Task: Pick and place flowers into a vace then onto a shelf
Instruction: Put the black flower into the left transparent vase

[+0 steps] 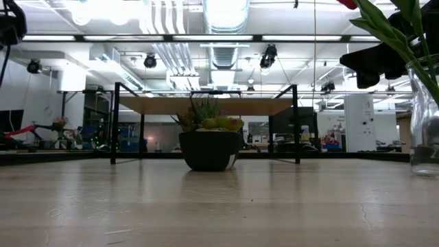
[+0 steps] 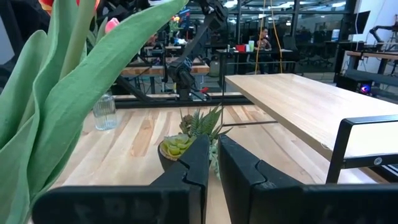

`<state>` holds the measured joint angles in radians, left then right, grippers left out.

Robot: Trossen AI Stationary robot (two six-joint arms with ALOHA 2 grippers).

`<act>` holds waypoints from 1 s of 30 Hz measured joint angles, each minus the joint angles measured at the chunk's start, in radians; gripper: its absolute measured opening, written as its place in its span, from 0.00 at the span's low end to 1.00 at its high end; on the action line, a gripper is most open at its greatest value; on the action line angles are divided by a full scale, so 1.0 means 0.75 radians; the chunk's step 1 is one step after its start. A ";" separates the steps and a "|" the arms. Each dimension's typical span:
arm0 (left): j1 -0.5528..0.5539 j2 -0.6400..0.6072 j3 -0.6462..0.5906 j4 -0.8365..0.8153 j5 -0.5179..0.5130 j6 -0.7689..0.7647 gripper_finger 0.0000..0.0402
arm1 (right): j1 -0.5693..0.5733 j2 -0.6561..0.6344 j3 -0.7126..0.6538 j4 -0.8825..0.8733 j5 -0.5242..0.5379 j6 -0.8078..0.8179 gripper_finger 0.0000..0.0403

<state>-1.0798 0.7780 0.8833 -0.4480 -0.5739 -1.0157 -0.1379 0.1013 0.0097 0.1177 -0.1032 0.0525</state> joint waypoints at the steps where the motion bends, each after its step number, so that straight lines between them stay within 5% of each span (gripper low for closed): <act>1: 0.000 -0.014 0.000 -0.002 -0.006 0.000 0.29 | 0.000 0.000 0.000 0.000 0.000 0.000 0.07; 30: -0.002 -0.171 0.000 0.005 -0.013 -0.033 0.29 | 0.000 0.001 0.000 -0.002 0.000 -0.001 0.07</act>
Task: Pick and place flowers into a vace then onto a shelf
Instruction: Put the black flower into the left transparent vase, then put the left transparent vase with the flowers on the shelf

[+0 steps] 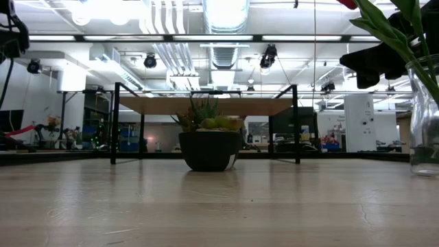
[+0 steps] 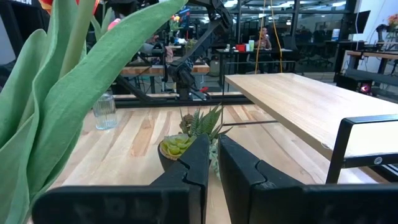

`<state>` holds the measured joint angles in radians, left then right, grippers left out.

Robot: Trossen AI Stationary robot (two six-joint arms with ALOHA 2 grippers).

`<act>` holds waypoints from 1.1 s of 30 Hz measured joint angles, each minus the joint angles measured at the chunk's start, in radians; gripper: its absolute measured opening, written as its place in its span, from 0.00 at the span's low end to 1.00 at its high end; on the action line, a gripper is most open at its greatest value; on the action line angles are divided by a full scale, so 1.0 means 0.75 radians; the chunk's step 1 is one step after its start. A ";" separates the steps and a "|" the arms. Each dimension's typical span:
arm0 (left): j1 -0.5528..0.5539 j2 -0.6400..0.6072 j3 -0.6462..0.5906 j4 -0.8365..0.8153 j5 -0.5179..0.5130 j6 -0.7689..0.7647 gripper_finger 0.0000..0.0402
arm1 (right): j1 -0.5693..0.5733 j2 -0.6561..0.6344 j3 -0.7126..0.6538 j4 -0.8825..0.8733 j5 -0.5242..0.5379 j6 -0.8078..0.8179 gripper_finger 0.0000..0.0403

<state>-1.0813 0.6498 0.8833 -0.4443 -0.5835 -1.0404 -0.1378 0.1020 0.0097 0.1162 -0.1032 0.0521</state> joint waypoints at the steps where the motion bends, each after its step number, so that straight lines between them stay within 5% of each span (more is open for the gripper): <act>1: 0.000 -0.004 0.000 0.000 -0.001 -0.014 0.29 | 0.000 0.000 0.000 0.000 0.000 0.000 0.07; 22: 0.000 0.189 -0.002 -0.084 0.012 -0.021 0.29 | 0.000 -0.002 0.000 -0.010 0.000 0.000 0.07; 29: 0.000 0.261 -0.002 -0.083 0.128 -0.047 0.29 | 0.000 -0.002 0.000 -0.010 0.000 -0.006 0.07; 33: 0.001 0.263 -0.002 -0.083 0.310 -0.226 0.29 | 0.000 -0.002 0.000 -0.010 0.000 -0.008 0.07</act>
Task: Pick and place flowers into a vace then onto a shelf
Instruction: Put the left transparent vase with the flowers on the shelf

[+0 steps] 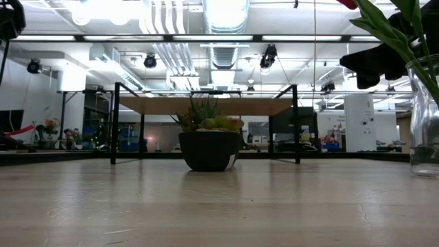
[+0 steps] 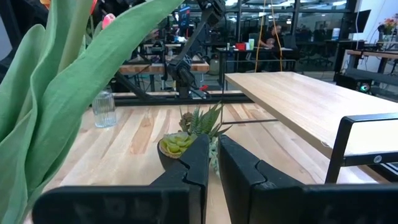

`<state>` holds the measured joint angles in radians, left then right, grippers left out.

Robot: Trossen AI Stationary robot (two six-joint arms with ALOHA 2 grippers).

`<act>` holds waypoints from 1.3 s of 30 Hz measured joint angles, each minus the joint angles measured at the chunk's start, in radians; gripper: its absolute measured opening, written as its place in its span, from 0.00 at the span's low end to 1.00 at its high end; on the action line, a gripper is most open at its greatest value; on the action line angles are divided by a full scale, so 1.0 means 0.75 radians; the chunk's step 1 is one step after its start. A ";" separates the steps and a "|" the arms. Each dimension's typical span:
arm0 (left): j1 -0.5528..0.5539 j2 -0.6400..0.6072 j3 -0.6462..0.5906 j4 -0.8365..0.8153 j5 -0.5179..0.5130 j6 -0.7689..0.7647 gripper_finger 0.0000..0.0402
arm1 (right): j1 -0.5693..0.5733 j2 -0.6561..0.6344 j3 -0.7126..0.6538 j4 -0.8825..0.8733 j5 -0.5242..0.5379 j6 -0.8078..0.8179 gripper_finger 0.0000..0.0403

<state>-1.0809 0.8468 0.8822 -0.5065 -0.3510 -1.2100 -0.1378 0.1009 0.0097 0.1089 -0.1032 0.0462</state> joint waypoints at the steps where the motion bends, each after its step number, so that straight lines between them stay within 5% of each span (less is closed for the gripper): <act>1: -0.001 -0.002 0.000 0.001 0.033 -0.055 0.29 | 0.000 0.000 0.000 0.000 0.000 0.003 0.07; 6: -0.001 -0.037 -0.001 0.001 0.131 -0.227 0.29 | 0.000 0.001 0.000 0.001 0.001 -0.008 0.07; 23: 0.000 -0.261 0.054 -0.077 0.091 -0.469 0.29 | 0.000 0.001 0.000 0.001 0.001 -0.042 0.07; 27: -0.001 -0.252 0.200 -0.232 -0.008 -0.350 0.29 | 0.000 0.001 0.000 0.001 0.001 -0.043 0.07; 31: 0.000 -0.189 0.392 -0.440 -0.256 -0.116 0.29 | 0.000 0.002 0.000 0.001 0.001 -0.043 0.07; 39: 0.006 0.036 0.711 -0.558 -0.908 0.812 0.29 | 0.000 0.002 0.000 0.001 0.001 -0.042 0.07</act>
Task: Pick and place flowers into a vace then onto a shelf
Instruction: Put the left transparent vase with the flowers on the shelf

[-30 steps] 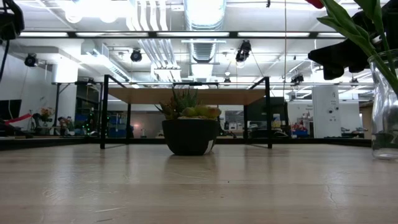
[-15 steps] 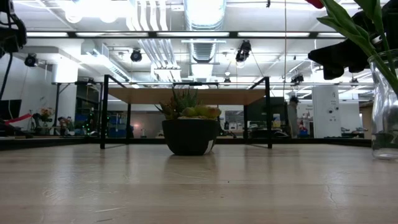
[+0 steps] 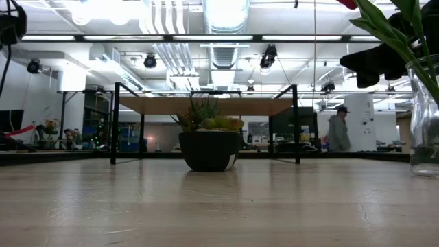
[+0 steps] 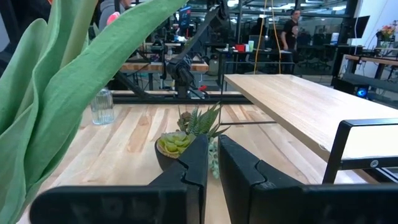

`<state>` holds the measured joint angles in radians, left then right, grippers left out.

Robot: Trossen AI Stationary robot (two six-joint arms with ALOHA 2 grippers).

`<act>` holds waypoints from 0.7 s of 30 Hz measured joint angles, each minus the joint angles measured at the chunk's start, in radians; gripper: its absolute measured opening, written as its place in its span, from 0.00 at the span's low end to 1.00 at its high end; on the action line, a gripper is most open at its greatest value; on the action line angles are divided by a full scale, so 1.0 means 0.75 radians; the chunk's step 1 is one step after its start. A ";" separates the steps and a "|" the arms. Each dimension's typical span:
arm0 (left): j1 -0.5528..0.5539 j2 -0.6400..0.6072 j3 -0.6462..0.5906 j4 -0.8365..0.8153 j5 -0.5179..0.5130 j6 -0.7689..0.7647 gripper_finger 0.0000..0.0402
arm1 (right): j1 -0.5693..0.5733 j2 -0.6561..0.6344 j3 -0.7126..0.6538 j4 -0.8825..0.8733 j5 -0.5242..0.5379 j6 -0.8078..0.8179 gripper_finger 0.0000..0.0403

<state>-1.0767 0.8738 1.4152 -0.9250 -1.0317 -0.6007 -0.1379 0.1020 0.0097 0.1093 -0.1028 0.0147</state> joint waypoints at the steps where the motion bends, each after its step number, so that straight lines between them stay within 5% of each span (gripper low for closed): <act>1: 0.000 0.034 0.024 0.000 -0.073 0.086 0.29 | 0.000 0.000 0.000 0.000 0.000 0.000 0.07; 4: 0.014 0.131 0.070 0.004 -0.245 0.240 0.29 | 0.000 0.000 0.000 0.000 0.000 0.000 0.07; 8: 0.130 0.223 0.079 0.002 -0.226 0.266 0.29 | 0.000 0.000 0.000 0.000 0.000 0.010 0.07; 13: 0.368 0.280 0.027 0.047 0.102 0.316 0.29 | 0.000 0.000 0.000 0.000 0.000 0.012 0.07; 21: 0.749 0.260 0.024 0.450 0.649 0.789 0.29 | 0.000 -0.002 0.000 0.010 0.030 0.014 0.09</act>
<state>-0.5148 1.0686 1.4331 -0.5878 -0.5452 -0.0090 -0.1375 0.1009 0.0097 0.1169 -0.0802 0.0252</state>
